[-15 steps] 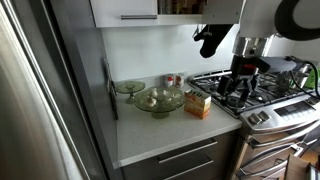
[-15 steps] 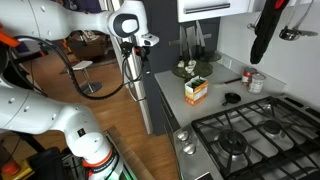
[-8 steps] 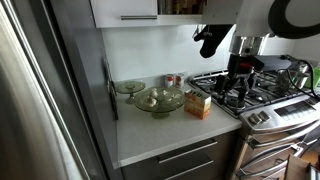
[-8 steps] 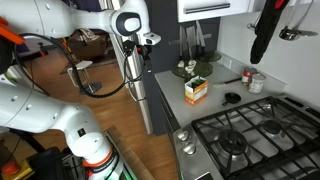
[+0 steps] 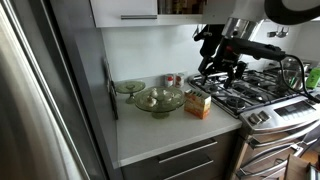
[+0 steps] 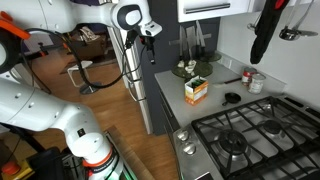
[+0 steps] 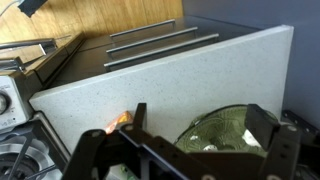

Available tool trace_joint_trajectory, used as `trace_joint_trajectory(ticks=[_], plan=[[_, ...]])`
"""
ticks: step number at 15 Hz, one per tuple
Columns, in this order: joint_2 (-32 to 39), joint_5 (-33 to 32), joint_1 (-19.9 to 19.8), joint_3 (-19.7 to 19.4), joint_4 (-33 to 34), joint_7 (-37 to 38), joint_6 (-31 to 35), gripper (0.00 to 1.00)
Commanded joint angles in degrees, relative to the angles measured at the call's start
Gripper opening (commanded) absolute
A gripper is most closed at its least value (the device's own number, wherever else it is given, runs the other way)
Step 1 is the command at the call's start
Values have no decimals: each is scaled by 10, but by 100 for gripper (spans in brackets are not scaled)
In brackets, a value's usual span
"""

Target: Pick up the green sachet from the open top cabinet and put it in the orange box

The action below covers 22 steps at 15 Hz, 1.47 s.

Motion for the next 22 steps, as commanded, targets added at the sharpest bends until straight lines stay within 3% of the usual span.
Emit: trace_joint_trajectory(ticks=[1, 5, 6, 11, 17, 22], plan=[[44, -3, -18, 10, 70, 107, 20, 100], [76, -25, -30, 9, 132, 224, 52, 100], [56, -15, -8, -6, 104, 177, 38, 100], [75, -23, -12, -8, 131, 212, 48, 100], [113, -40, -47, -18, 192, 359, 155, 100], [160, -110, -72, -16, 278, 506, 213, 100]])
